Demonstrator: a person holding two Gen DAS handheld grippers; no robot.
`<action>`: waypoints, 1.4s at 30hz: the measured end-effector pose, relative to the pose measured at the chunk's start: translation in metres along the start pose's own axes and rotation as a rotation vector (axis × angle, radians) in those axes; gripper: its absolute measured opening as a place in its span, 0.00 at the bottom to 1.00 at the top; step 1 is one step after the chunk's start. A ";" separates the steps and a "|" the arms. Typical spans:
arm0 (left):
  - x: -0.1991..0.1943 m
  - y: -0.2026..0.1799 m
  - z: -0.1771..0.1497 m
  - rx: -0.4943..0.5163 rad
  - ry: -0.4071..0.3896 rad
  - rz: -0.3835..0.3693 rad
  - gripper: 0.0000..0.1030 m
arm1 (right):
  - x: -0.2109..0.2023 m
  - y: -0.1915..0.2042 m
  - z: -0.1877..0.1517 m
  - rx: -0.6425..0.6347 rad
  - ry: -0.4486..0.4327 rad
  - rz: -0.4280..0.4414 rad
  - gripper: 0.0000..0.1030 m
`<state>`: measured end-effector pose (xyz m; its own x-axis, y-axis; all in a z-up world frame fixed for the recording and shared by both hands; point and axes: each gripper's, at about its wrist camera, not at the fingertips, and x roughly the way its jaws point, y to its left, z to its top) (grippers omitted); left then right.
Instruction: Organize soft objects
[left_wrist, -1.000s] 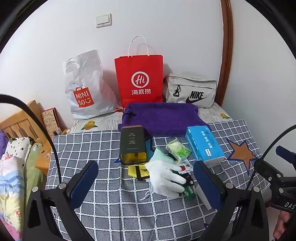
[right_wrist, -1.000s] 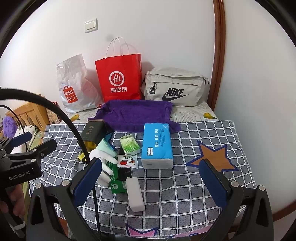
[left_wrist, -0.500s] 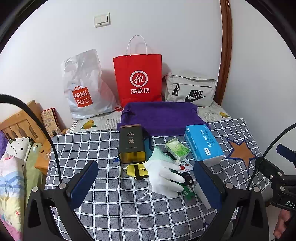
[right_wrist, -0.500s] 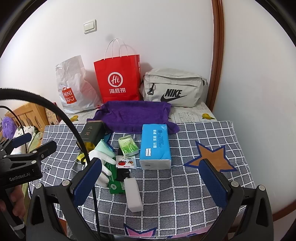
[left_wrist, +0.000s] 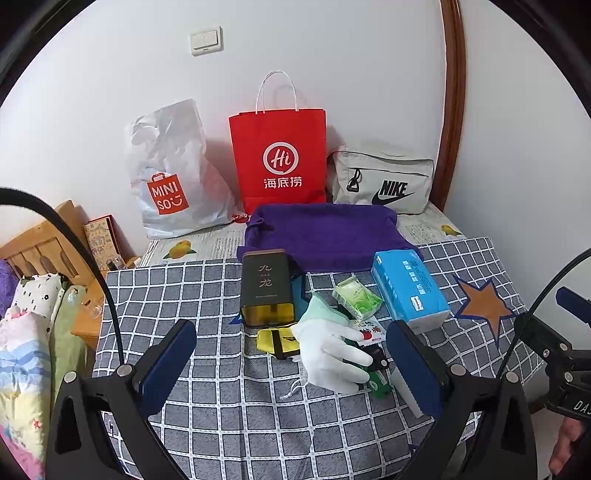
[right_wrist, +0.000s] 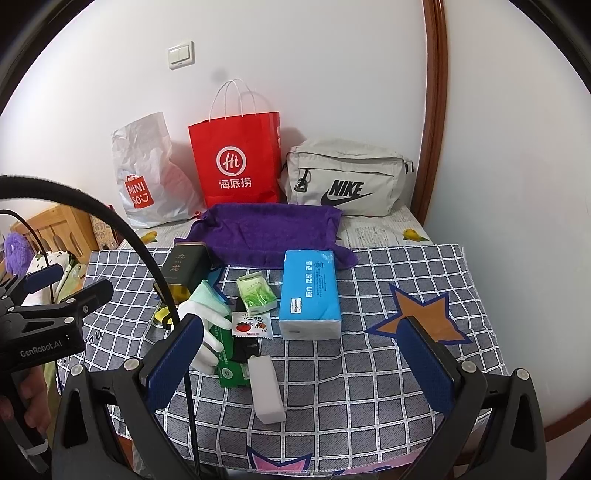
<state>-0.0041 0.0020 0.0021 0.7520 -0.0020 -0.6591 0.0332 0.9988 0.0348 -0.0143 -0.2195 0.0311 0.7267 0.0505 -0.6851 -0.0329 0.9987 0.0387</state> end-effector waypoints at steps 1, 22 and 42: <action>0.000 0.001 0.000 -0.002 0.001 -0.003 1.00 | 0.000 0.000 0.000 0.000 0.000 0.000 1.00; 0.000 0.003 0.001 -0.004 0.003 -0.008 1.00 | -0.003 0.002 -0.001 -0.010 -0.010 -0.001 1.00; -0.001 0.002 -0.001 0.001 0.002 -0.010 1.00 | -0.003 0.003 -0.002 -0.010 -0.012 0.003 1.00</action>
<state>-0.0056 0.0038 0.0017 0.7501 -0.0120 -0.6612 0.0416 0.9987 0.0291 -0.0180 -0.2170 0.0319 0.7350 0.0533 -0.6760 -0.0418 0.9986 0.0333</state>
